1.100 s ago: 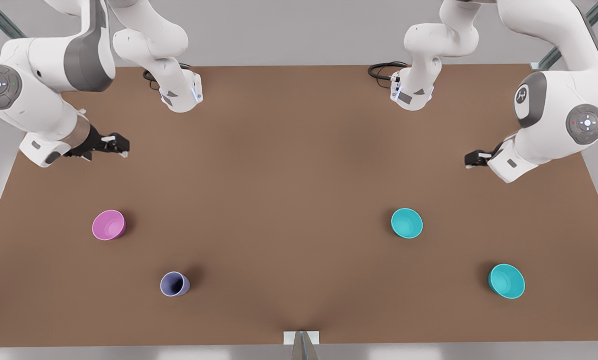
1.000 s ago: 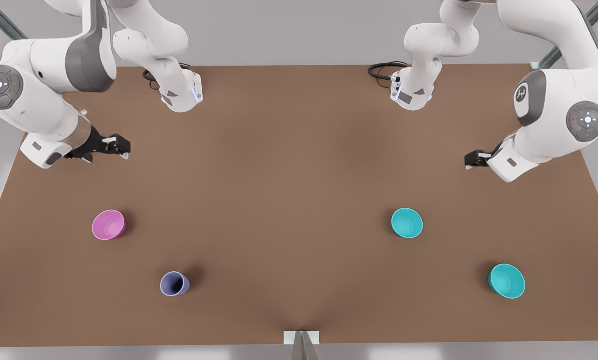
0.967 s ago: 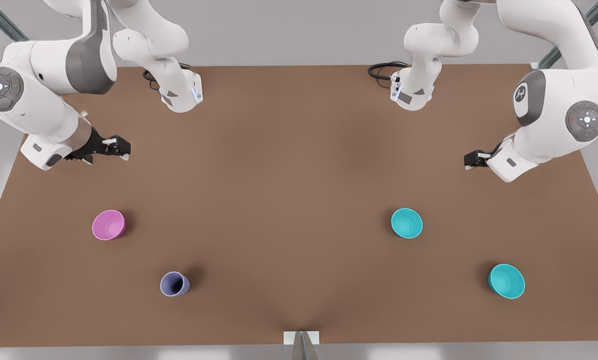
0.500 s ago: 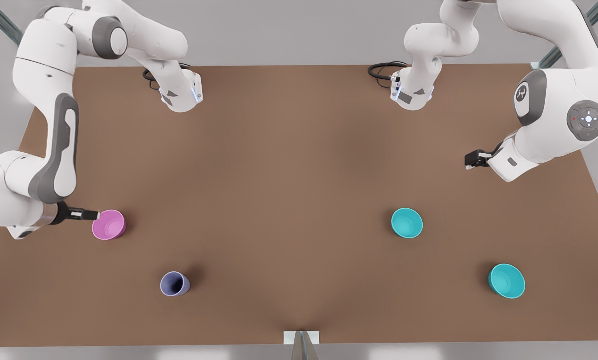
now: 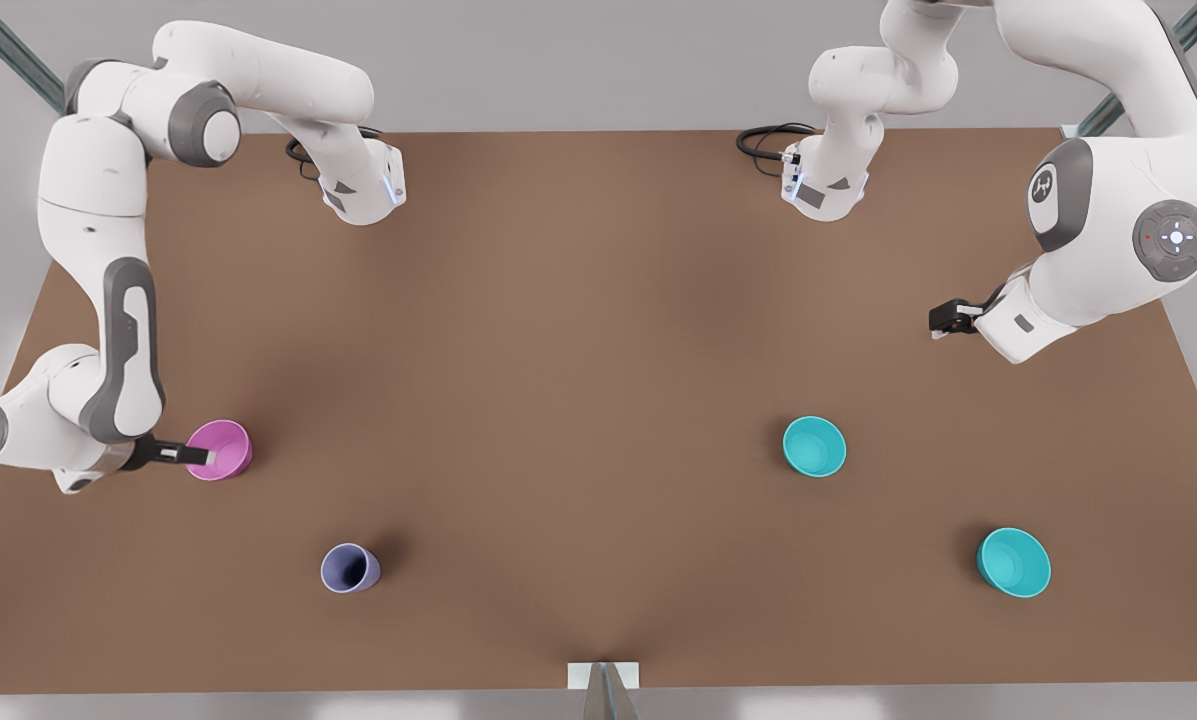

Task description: Stack the blue bowl on the pink bowl

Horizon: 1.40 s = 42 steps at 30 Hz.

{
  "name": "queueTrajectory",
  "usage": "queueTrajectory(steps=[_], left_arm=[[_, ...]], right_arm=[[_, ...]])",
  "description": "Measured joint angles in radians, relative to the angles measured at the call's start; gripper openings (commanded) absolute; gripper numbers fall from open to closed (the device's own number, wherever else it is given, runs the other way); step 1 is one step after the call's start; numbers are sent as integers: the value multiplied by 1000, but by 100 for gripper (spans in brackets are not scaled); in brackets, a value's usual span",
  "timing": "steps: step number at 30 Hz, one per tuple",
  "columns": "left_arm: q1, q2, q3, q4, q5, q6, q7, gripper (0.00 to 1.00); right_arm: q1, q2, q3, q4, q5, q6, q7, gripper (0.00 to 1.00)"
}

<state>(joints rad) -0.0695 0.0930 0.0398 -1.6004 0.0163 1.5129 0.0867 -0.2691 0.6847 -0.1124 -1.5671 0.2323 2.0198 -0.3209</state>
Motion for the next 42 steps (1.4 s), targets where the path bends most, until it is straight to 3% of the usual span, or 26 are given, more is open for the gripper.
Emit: queueTrajectory(steps=[13,15,16,17,26,31,36,42], left_arm=[[0,0,0,0,0,0,1,100],[0,0,0,0,-2,0,1,100],[1,0,0,0,-6,-1,1,100],[1,0,0,0,-9,-1,1,100],[2,0,0,0,-18,-1,2,100],[2,0,0,0,-18,-2,2,100],[1,0,0,0,-18,-2,2,100],[2,0,0,2,-18,-2,2,100]], right_arm=[[-30,61,-6,-16,12,23,-98,98],[-28,62,-5,-13,13,21,-108,44],[-27,62,-5,-12,14,20,-114,26],[-26,62,-5,-12,17,17,-120,21],[-23,48,0,36,15,-47,-167,21],[42,-90,9,-34,28,-166,-187,21],[284,-224,5,-124,124,-231,-186,21],[646,-171,4,-43,303,-161,-64,21]])
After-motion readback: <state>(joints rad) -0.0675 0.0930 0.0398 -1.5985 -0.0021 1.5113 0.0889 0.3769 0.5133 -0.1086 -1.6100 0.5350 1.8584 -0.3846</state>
